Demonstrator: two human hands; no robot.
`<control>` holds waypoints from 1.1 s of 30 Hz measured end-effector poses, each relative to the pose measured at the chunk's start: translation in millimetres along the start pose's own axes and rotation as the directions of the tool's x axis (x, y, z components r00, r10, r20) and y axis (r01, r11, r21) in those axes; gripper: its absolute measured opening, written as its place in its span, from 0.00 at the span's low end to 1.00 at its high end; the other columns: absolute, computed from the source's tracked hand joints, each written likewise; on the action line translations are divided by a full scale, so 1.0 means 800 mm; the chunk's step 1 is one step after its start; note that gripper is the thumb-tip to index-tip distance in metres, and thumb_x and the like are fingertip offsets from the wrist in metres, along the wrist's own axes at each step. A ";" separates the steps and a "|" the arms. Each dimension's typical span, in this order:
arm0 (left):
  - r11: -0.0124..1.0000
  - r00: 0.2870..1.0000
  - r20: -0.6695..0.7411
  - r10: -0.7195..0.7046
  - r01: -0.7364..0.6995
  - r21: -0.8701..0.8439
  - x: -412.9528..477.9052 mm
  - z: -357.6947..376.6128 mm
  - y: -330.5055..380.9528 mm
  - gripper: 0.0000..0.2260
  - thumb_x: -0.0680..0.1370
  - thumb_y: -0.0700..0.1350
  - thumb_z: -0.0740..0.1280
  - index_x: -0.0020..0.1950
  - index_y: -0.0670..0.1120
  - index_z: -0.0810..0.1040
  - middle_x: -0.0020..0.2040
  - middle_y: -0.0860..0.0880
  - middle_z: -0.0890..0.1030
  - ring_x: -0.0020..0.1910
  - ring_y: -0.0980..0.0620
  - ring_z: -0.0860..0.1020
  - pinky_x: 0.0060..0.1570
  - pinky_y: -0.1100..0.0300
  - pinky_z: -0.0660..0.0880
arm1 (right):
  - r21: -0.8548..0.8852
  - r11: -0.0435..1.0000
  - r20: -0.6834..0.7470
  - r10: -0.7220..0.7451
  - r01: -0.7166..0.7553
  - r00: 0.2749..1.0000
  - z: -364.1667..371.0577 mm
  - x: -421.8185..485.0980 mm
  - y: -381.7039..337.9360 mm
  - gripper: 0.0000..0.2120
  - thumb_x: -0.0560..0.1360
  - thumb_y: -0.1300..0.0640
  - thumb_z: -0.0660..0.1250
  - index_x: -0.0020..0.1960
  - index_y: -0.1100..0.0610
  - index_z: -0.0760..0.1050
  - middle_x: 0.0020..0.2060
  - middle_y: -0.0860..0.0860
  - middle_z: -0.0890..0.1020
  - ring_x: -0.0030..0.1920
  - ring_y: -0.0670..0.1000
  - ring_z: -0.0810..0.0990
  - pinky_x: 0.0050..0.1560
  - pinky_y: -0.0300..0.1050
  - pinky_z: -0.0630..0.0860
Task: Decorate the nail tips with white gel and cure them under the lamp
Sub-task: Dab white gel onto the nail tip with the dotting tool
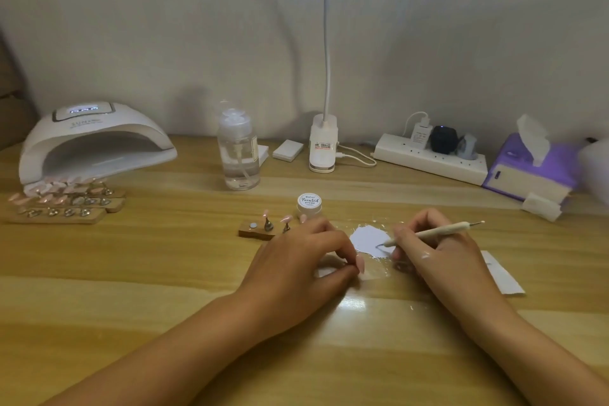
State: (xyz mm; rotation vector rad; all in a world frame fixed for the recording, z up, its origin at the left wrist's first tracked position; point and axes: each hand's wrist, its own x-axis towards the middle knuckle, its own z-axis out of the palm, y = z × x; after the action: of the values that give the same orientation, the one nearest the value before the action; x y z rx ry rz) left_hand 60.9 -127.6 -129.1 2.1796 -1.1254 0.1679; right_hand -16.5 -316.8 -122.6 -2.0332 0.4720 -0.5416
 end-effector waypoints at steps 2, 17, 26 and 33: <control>1.000 1.000 -0.014 0.008 -0.008 -0.020 0.000 0.001 0.001 0.03 0.75 0.58 0.69 0.47 0.61 0.79 0.48 0.61 0.77 0.44 0.64 0.75 0.48 0.54 0.73 | 0.003 1.000 -0.010 -0.007 0.007 1.000 -0.001 0.001 0.002 0.08 0.77 0.52 0.69 0.40 0.54 0.75 0.31 0.45 0.85 0.34 0.40 0.82 0.38 0.43 0.73; 0.980 1.000 0.020 -0.011 0.015 -0.200 0.003 -0.005 0.000 0.07 0.74 0.47 0.73 0.43 0.59 0.80 0.43 0.59 0.81 0.39 0.67 0.74 0.60 0.56 0.71 | 0.187 0.957 -0.147 -0.197 0.223 0.969 -0.004 -0.004 0.000 0.14 0.83 0.61 0.60 0.57 0.44 0.79 0.48 0.41 0.85 0.29 0.48 0.77 0.29 0.36 0.72; 0.986 1.000 0.021 -0.008 0.011 -0.164 0.003 -0.003 -0.001 0.06 0.74 0.49 0.73 0.43 0.60 0.79 0.43 0.60 0.82 0.39 0.66 0.75 0.62 0.52 0.71 | 0.339 0.922 -0.233 -0.109 0.185 0.966 -0.004 0.000 -0.010 0.17 0.75 0.58 0.73 0.51 0.50 0.65 0.41 0.54 0.85 0.31 0.46 0.82 0.29 0.35 0.76; 0.988 1.000 -0.002 0.030 -0.030 -0.151 0.004 -0.002 0.000 0.05 0.75 0.47 0.73 0.44 0.56 0.81 0.43 0.61 0.82 0.35 0.71 0.73 0.55 0.53 0.74 | 0.465 0.879 -0.229 0.001 0.108 0.973 -0.008 0.003 -0.011 0.14 0.74 0.58 0.73 0.40 0.58 0.69 0.26 0.52 0.79 0.26 0.47 0.80 0.26 0.38 0.77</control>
State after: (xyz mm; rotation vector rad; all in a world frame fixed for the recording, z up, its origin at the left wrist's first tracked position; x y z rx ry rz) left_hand 63.2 -128.9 -126.6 2.0298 -1.1333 0.0923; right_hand -17.0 -318.5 -111.8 -1.5217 0.3691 -0.8387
